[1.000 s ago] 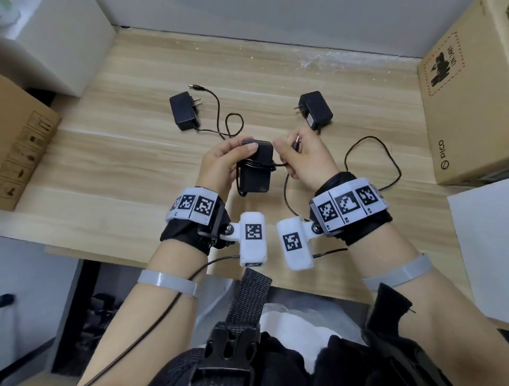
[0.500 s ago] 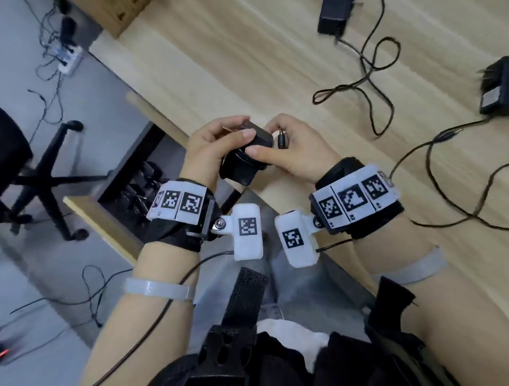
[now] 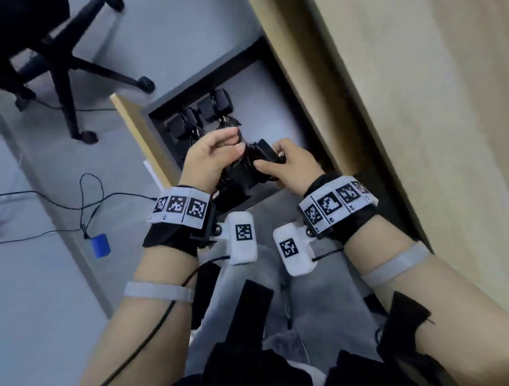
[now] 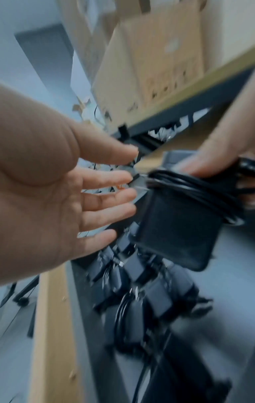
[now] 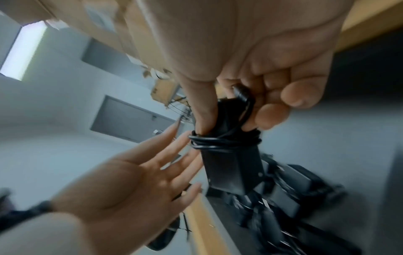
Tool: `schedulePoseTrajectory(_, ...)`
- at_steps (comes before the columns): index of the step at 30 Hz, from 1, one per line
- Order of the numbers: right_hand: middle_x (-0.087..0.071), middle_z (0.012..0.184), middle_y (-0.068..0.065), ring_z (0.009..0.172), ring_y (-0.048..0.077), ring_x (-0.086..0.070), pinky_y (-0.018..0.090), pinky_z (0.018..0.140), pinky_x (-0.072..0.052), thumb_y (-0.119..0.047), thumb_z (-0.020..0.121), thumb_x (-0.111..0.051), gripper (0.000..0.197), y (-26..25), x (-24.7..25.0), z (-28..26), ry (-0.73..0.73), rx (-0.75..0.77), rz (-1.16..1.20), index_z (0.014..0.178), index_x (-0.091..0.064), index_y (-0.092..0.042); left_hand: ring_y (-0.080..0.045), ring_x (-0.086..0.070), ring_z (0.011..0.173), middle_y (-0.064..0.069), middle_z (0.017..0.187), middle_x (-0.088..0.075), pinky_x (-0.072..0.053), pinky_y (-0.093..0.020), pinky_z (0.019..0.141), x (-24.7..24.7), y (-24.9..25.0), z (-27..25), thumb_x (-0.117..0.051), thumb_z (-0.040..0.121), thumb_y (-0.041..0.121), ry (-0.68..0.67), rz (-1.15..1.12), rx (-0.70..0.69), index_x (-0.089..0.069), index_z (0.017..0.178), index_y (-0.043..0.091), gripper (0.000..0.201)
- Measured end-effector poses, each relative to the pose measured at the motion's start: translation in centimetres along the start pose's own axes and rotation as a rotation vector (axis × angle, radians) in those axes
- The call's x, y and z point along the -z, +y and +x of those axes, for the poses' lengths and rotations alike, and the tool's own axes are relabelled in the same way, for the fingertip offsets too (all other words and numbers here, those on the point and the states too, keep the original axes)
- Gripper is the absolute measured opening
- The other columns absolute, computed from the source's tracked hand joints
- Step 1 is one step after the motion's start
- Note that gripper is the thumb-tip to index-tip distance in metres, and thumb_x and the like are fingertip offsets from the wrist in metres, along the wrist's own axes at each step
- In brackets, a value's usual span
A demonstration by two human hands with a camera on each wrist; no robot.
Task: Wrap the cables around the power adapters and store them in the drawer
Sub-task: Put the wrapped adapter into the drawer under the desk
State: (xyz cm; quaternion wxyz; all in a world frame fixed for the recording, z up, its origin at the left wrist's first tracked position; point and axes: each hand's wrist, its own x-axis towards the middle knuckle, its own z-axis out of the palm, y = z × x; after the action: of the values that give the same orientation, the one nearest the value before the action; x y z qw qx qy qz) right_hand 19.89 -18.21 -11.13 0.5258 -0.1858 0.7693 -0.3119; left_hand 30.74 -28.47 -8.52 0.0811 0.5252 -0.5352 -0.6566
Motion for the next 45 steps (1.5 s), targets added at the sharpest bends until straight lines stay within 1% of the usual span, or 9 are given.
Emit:
schedulePoseTrajectory(3,-0.063,0.098,0.017,0.093,0.035,-0.061,0.049,0.084,-0.05,-0.039,0.079,-0.068,0.042,2.3,-2.7,3.2,0.024,-0.105,-0.151,0.1,-0.05,-0.008,-0.003,-0.054,0.099,-0.005,0.118,-0.053,-0.043,-0.012,0.091,3.5,-3.5,1.9,-0.062,0.082,-0.001,0.185,0.102,0.039,-0.048,0.128,0.006,0.049)
schedulePoseTrajectory(6,-0.062,0.109,0.015,0.104,0.033,-0.056,0.04,0.091,-0.042,-0.045,0.083,-0.061,0.044,4.3,-4.2,5.6,0.042,-0.176,-0.397,0.109,-0.048,-0.011,-0.02,-0.029,0.135,-0.01,0.147,-0.029,-0.022,-0.026,0.113,6.2,-7.0,2.9,-0.07,0.079,0.01,0.319,0.332,0.109,-0.029,0.142,0.01,0.075)
schedulePoseTrajectory(10,-0.061,0.115,0.009,0.111,0.028,-0.054,0.041,0.098,-0.025,-0.049,0.089,-0.049,0.042,5.5,-5.3,7.5,0.01,-0.225,-0.758,0.114,-0.048,-0.014,-0.024,-0.012,0.141,-0.014,0.153,-0.011,-0.01,-0.026,0.113,7.5,-9.6,3.3,-0.073,0.076,0.016,0.375,0.4,0.241,-0.012,0.147,0.007,0.094)
schedulePoseTrajectory(16,-0.051,0.122,0.011,0.115,0.03,-0.047,0.044,0.103,-0.021,-0.051,0.091,-0.042,0.045,6.4,-5.7,8.8,-0.063,-0.267,-0.978,0.116,-0.051,-0.015,-0.021,0.005,0.145,-0.009,0.156,0.014,0.0,-0.025,0.113,6.9,-10.9,3.8,-0.066,0.083,0.017,0.286,0.349,0.327,0.012,0.146,0.007,0.102)
schedulePoseTrajectory(23,-0.052,0.12,0.008,0.114,0.029,-0.047,0.047,0.103,-0.023,-0.047,0.091,-0.043,0.039,6.8,-5.9,10.2,-0.17,-0.288,-1.039,0.11,-0.055,-0.016,-0.022,0.007,0.145,-0.011,0.154,0.019,0.0,-0.029,0.117,6.5,-11.3,4.1,-0.066,0.083,0.02,0.284,0.368,0.321,0.014,0.145,0.006,0.102)
schedulePoseTrajectory(27,-0.053,0.126,0.002,0.118,0.024,-0.047,0.04,0.101,-0.022,-0.024,0.082,-0.059,0.039,6.4,-5.6,10.9,-0.14,-0.201,-0.787,0.12,-0.05,-0.025,-0.022,0.008,0.145,-0.012,0.154,0.019,0.0,-0.03,0.117,6.4,-11.5,4.1,-0.066,0.082,0.02,0.296,0.393,0.31,0.015,0.145,0.006,0.104)
schedulePoseTrajectory(32,-0.05,0.133,0.012,0.119,0.029,-0.05,0.027,0.095,-0.036,-0.006,0.084,-0.06,0.053,6.0,-5.4,11.4,-0.273,-0.246,-0.571,0.133,-0.045,-0.016,-0.022,0.007,0.145,-0.011,0.154,0.019,0.0,-0.029,0.117,6.4,-11.4,4.0,-0.066,0.083,0.019,0.297,0.389,0.307,0.015,0.145,0.007,0.103)
schedulePoseTrajectory(41,-0.041,0.132,0.013,0.122,0.032,-0.046,0.047,0.108,-0.024,-0.015,0.087,-0.051,0.054,6.8,-6.0,11.6,-0.263,-0.197,-0.776,0.137,-0.036,-0.028,-0.022,0.007,0.145,-0.009,0.154,0.02,-0.002,-0.034,0.118,6.5,-11.6,3.9,-0.066,0.083,0.021,0.287,0.379,0.301,0.016,0.145,0.009,0.104)
schedulePoseTrajectory(45,-0.055,0.128,0.009,0.118,0.029,-0.051,0.036,0.101,-0.034,-0.011,0.083,-0.056,0.05,7.1,-6.1,11.4,-0.143,-0.174,-0.677,0.131,-0.045,-0.022,-0.022,0.007,0.144,-0.008,0.154,0.02,-0.001,-0.034,0.118,6.6,-11.3,3.8,-0.065,0.083,0.02,0.278,0.359,0.309,0.016,0.146,0.01,0.103)
